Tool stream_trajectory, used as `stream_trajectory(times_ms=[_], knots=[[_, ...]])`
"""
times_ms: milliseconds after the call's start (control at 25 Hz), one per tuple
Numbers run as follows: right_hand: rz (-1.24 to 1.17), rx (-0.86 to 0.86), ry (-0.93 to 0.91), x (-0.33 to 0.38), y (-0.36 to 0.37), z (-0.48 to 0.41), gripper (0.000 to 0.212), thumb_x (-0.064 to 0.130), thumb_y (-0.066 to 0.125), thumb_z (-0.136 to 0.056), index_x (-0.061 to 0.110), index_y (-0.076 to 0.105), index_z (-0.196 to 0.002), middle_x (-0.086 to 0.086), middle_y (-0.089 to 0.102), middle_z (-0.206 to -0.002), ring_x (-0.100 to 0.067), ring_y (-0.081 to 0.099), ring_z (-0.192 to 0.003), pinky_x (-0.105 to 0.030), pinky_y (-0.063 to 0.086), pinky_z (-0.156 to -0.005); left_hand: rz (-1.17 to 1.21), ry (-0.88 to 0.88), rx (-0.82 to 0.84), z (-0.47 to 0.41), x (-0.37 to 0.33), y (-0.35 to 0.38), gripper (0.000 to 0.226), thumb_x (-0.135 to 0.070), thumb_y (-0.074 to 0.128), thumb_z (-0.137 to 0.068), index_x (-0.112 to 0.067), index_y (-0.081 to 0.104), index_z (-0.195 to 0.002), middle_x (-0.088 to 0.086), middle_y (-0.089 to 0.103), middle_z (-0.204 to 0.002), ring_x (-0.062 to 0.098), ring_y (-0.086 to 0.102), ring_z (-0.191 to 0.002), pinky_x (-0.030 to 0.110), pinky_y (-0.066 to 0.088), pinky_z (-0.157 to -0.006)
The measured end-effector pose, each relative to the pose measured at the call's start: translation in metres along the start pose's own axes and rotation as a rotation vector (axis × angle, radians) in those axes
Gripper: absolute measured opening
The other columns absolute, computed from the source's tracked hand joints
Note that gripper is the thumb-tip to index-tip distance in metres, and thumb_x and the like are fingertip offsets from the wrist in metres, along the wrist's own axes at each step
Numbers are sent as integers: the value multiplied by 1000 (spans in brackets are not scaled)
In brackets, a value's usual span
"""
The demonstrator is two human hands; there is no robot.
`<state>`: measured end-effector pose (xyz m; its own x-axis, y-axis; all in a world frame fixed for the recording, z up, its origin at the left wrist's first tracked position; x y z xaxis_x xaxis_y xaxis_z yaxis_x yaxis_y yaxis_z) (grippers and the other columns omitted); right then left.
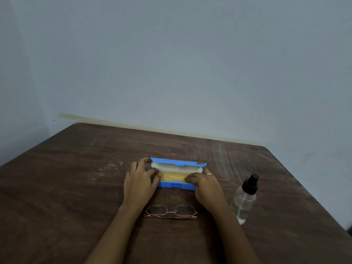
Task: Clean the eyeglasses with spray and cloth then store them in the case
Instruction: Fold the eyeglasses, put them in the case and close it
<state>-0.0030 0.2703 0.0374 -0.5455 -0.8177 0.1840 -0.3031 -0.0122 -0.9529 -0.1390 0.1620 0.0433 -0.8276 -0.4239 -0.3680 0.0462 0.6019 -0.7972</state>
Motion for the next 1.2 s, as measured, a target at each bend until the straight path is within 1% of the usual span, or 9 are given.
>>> stream_trajectory(times_ms=[120,200,360,440,560,680,760,1040,1200], knots=[[-40,-2,7,-1,-2,0,48,-2,39,-84,23,60,-119,8,60,-127,-20,43,-117,-32,37,-98,22,8,60,0,-1,5,25,-27,49,-88,-35,64,-107,-1,33,-142,17,33,-120,28,38,-84],[-61,-24,13,-1,-5,1,47,-3,39,-83,22,63,-115,8,63,-122,-19,45,-114,-31,39,-96,20,-8,93,0,0,8,26,-27,47,-89,-38,64,-104,-4,30,-144,15,31,-119,27,37,-85],[-100,-80,47,-3,-10,2,42,-3,41,-84,22,66,-106,7,67,-112,-17,49,-108,-30,39,-89,35,-20,73,1,1,4,26,-25,46,-89,-38,67,-98,-5,32,-142,14,33,-117,28,38,-83],[-93,-78,45,-2,-9,2,44,-2,40,-85,24,63,-111,7,64,-117,-17,47,-110,-30,38,-89,37,-22,70,2,0,3,25,-25,46,-89,-38,67,-97,-5,32,-141,14,33,-116,27,38,-82],[-31,-27,4,0,-3,1,49,1,37,-88,29,52,-125,9,54,-131,-18,42,-118,-32,37,-94,57,-12,73,1,-1,3,24,-24,48,-89,-37,66,-99,-4,32,-142,14,33,-116,25,37,-81],[19,20,-27,1,2,0,47,4,36,-90,31,53,-125,11,50,-135,-18,39,-119,-31,36,-94,53,-1,90,1,-2,6,27,-24,47,-90,-39,63,-106,-4,30,-143,14,34,-116,25,39,-82],[19,17,-23,1,1,0,47,3,36,-90,31,56,-122,12,53,-132,-17,39,-117,-30,35,-93,56,-7,105,0,-2,7,26,-25,47,-90,-40,64,-103,-4,29,-143,13,33,-117,25,39,-84],[-43,-26,2,1,-6,2,45,0,38,-87,25,61,-116,9,61,-124,-18,44,-112,-31,39,-92,129,-22,55,1,2,4,24,-19,49,-88,-34,68,-92,-4,39,-135,15,37,-113,30,41,-82],[-150,-144,34,2,-22,8,41,-1,40,-87,22,64,-111,6,65,-117,-16,45,-112,-28,40,-88,290,-80,3,0,9,-2,22,-14,52,-85,-26,69,-93,2,50,-122,19,42,-108,37,45,-83]])
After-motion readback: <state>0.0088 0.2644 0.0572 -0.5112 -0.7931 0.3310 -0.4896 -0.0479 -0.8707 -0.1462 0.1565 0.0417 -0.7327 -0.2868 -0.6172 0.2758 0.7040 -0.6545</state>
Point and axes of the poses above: each hand's wrist, its own z-axis away from the middle knuckle, its own y-axis out of the palm, x = y × z, the point moved 10 cm from there along -z, towards the middle knuckle
